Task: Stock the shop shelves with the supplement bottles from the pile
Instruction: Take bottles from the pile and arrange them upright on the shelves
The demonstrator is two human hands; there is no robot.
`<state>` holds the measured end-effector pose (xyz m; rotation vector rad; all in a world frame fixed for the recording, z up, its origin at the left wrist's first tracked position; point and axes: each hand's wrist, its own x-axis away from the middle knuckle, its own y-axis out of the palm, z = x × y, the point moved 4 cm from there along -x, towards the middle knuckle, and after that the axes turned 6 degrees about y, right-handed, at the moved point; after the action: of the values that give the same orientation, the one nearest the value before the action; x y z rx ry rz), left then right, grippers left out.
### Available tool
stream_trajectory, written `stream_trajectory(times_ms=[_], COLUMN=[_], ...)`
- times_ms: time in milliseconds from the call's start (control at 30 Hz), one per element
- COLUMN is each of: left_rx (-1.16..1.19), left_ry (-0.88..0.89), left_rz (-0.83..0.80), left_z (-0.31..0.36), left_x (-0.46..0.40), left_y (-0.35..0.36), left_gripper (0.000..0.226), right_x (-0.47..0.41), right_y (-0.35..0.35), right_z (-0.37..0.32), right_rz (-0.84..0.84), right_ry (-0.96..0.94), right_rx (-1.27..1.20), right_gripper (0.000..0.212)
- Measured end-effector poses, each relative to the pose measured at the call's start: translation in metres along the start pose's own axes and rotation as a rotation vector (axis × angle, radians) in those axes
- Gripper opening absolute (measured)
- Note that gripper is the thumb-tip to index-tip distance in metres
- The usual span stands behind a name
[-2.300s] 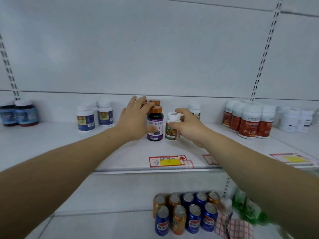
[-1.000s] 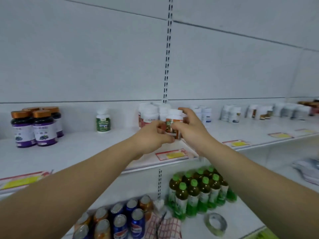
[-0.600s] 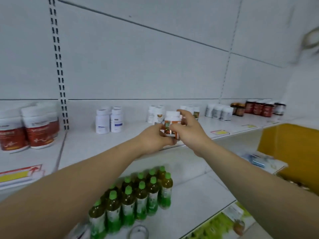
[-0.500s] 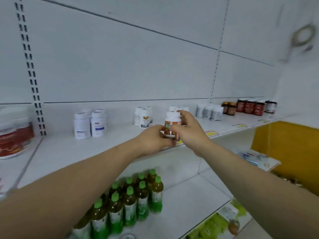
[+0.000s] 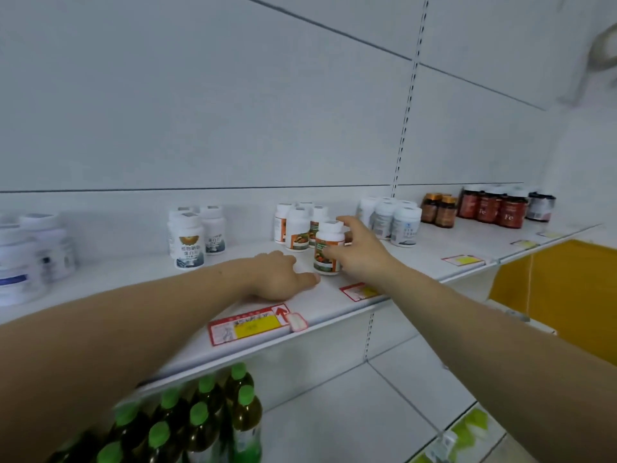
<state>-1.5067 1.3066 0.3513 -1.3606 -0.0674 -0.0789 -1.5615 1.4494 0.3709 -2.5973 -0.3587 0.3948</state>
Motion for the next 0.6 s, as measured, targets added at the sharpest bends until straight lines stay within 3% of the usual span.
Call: stream_trajectory(times_ms=[300,600], left_rx=[-0.113,-0.141], left_ry=[-0.205,-0.387], left_rz=[-0.084,-0.045], left_z=[0.004,0.012], left_x=[-0.012,-0.01], left_y=[0.009,0.013], left_gripper=[0.08,0.078], right_x=[-0.051,-0.08], right_y=[0.006,0.01], right_z=[0.007,0.016], right_rz=[-0.268,-0.302], right_ry=[-0.198,-0.299], right_rx=[0.098,0.163], right_gripper=[0.06,0.051])
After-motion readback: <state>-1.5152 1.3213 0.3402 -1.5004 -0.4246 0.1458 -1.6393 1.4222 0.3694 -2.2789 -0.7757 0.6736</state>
